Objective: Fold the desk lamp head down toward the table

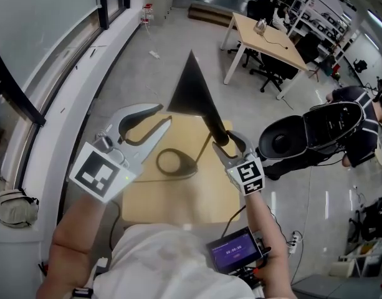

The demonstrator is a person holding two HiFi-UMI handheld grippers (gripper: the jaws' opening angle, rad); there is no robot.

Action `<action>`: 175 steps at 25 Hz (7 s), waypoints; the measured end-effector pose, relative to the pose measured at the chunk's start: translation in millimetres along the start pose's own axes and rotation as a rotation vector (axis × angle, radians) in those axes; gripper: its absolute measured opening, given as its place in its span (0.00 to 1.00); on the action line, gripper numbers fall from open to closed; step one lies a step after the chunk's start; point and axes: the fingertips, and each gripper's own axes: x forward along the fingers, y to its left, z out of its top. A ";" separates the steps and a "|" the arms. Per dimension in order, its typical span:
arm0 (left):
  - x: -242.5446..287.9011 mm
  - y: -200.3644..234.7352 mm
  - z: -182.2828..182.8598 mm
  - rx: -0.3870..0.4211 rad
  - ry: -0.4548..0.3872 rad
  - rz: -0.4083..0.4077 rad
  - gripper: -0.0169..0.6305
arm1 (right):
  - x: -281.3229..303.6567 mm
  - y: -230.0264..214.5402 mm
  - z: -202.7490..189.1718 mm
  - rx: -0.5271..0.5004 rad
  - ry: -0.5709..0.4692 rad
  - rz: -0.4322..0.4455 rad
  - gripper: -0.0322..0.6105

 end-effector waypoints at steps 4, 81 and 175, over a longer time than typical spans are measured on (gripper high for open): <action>2.4 15.3 9.6 0.016 -0.008 0.008 0.21 | 9.3 1.4 0.5 -0.014 0.009 -0.008 0.41; 40.1 92.6 -26.0 0.058 -0.023 0.179 0.25 | -7.6 0.8 4.4 -0.262 0.139 -0.041 0.38; 19.6 74.2 -203.3 -0.373 0.061 0.295 0.07 | -38.8 -27.3 58.3 -0.904 0.419 0.053 0.39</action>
